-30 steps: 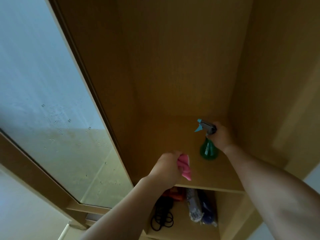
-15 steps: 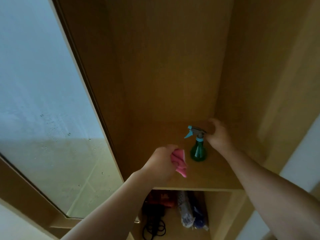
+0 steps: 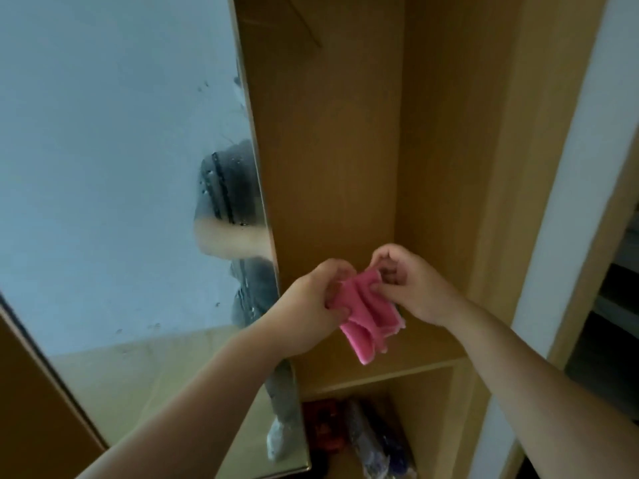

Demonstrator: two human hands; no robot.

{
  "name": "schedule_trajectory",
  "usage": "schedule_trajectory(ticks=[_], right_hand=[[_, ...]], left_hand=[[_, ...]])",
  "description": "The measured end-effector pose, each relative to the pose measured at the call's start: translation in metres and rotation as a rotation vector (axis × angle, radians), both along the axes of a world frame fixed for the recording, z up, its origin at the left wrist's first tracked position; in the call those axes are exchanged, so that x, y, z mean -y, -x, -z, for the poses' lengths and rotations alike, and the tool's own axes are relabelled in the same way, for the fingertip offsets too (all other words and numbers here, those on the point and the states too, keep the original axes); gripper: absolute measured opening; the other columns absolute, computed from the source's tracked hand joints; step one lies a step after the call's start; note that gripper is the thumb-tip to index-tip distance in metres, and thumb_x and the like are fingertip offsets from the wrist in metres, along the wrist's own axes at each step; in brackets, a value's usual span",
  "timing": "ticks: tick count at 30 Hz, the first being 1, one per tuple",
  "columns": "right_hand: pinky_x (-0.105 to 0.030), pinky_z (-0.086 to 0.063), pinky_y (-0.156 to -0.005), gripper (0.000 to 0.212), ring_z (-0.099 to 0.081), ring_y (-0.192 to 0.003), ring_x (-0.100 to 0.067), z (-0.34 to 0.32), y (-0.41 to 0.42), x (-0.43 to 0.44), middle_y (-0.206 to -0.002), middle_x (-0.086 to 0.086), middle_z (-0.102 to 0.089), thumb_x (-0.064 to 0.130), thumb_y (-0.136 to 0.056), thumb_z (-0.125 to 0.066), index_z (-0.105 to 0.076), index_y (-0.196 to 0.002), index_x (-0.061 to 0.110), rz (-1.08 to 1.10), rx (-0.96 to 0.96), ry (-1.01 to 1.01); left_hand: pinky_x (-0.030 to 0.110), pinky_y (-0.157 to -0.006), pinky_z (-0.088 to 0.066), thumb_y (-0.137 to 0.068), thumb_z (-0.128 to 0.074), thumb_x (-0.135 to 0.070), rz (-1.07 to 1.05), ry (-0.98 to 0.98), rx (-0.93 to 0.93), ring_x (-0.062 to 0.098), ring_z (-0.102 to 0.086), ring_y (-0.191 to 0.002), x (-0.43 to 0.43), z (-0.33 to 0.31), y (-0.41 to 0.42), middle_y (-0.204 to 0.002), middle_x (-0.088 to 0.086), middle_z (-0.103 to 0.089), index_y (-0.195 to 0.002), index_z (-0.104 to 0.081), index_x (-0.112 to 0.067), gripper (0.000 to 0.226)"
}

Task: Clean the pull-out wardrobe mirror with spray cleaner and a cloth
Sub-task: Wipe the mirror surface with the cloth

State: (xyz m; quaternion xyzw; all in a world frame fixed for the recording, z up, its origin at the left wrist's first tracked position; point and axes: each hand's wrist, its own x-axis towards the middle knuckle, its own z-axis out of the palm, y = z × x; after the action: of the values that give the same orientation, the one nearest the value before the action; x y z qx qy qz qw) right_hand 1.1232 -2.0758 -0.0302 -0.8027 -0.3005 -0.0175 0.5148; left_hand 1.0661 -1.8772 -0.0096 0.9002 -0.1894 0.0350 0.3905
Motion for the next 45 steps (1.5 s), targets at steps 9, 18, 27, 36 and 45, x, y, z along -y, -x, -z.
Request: schedule_trajectory(ticks=[9,18,27,36,45], right_hand=[[-0.025,-0.051,-0.090,0.018,-0.058,-0.105,-0.003,-0.038,0.076,-0.062,-0.113,0.011,-0.062,0.014,-0.095,-0.055,-0.073,-0.099,0.016,0.095,0.063,-0.076],[-0.038,-0.035,-0.112,0.033,-0.038,-0.134,-0.014,-0.076,0.110,-0.111,-0.155,0.013,-0.017,0.042,-0.081,-0.071,-0.063,-0.113,0.035,0.094,0.137,0.192],[-0.042,-0.059,-0.060,0.029,-0.066,-0.064,-0.027,-0.142,0.105,-0.122,-0.074,-0.010,-0.069,0.026,-0.099,-0.046,-0.068,-0.087,0.012,0.367,0.305,0.208],[-0.042,-0.060,-0.071,0.024,-0.068,-0.074,-0.017,-0.225,0.100,-0.171,-0.082,0.001,-0.069,0.017,-0.099,-0.046,-0.063,-0.083,0.025,0.435,0.449,-0.237],[-0.013,-0.041,-0.055,0.018,-0.054,-0.065,-0.003,-0.299,0.074,-0.228,-0.081,0.005,-0.058,0.020,-0.102,-0.040,-0.059,-0.102,0.017,0.718,0.806,-0.271]], left_hand=[[0.006,-0.079,-0.047,-0.081,-0.070,-0.009,0.004,-0.088,0.308,-0.005,-0.055,-0.086,-0.065,-0.042,0.059,-0.097,-0.021,-0.056,-0.100,-0.062,-0.029,0.029],[0.007,-0.061,-0.042,-0.094,-0.058,-0.018,-0.203,-0.116,0.472,-0.006,-0.049,-0.065,-0.085,-0.096,0.074,-0.074,-0.018,-0.055,-0.094,-0.069,-0.018,0.011],[0.013,-0.053,-0.033,-0.094,-0.059,-0.024,-0.333,-0.235,0.486,0.000,-0.040,-0.058,-0.104,-0.150,0.092,-0.062,-0.015,-0.044,-0.061,-0.041,-0.036,0.039],[0.009,-0.064,-0.044,-0.084,-0.067,-0.013,-0.363,-0.142,0.604,0.006,-0.059,-0.076,-0.138,-0.211,0.087,-0.088,-0.009,-0.065,-0.100,-0.063,-0.022,0.019],[0.027,-0.074,-0.054,-0.087,-0.062,-0.016,-0.303,-0.145,0.828,0.009,-0.061,-0.078,-0.198,-0.272,0.076,-0.088,-0.011,-0.064,-0.106,-0.062,-0.020,0.020]])
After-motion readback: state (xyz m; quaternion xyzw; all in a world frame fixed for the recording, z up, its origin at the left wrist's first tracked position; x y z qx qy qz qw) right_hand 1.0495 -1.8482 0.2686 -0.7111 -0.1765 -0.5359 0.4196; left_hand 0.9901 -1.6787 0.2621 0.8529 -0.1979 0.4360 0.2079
